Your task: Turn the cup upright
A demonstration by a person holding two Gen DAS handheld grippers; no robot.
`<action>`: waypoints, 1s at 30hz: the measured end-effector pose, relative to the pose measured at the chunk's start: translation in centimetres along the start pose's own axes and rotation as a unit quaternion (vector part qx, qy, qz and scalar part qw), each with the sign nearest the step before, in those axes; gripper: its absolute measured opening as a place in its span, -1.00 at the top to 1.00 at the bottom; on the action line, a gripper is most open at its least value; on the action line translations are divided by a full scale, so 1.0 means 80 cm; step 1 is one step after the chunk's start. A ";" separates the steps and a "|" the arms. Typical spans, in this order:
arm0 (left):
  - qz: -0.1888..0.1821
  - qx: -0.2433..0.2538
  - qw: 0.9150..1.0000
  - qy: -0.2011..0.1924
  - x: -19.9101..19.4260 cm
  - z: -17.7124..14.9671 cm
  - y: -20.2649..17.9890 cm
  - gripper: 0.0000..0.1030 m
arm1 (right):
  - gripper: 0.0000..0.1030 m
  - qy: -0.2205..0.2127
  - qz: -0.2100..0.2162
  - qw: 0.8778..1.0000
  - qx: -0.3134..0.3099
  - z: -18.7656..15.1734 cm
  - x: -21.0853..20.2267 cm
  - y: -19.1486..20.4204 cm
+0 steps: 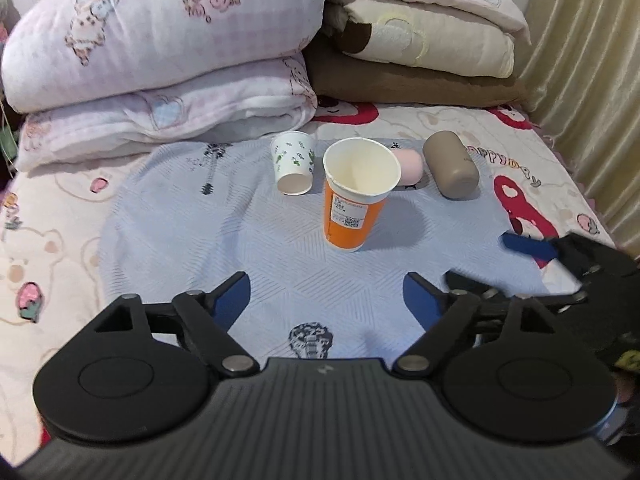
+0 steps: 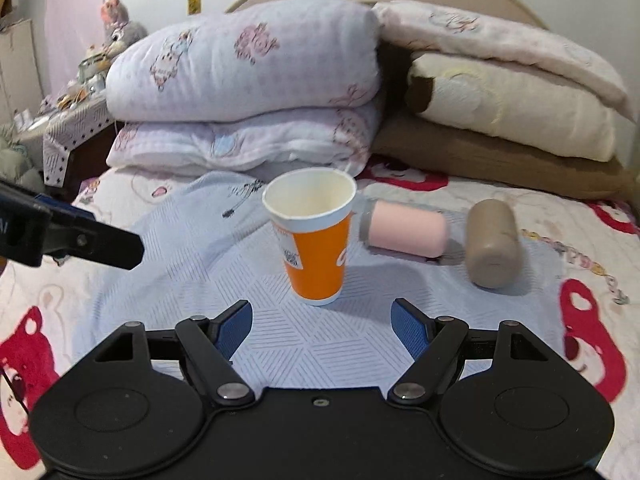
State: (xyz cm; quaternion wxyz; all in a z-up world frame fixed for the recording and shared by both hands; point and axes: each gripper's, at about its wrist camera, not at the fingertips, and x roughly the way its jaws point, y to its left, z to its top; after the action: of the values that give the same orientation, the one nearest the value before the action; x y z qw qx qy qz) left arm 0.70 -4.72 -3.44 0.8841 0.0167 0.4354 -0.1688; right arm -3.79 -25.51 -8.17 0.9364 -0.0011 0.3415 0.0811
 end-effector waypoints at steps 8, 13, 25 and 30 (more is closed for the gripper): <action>-0.008 0.005 1.000 -0.020 -0.051 -0.005 -0.008 -0.69 | -0.56 -0.074 -0.052 0.996 0.005 0.023 -0.093 0.015; 0.002 0.025 0.999 -0.034 -0.072 -0.007 -0.015 -0.73 | -0.63 -0.059 -0.088 0.994 0.026 0.030 -0.123 0.012; 0.007 0.032 0.999 -0.026 -0.089 -0.015 -0.028 -0.99 | -0.99 -0.009 -0.108 0.991 0.079 0.025 -0.163 0.014; 0.021 0.026 0.999 -0.012 -0.089 -0.017 -0.031 -0.99 | -0.99 0.001 -0.103 0.990 0.092 0.025 -0.169 0.012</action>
State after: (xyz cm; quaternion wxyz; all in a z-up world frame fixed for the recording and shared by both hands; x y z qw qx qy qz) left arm -5.09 -4.78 1.51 0.8920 0.0465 0.4196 -0.1616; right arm -12.86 -26.48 2.03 0.9355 0.0499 0.3466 -0.0477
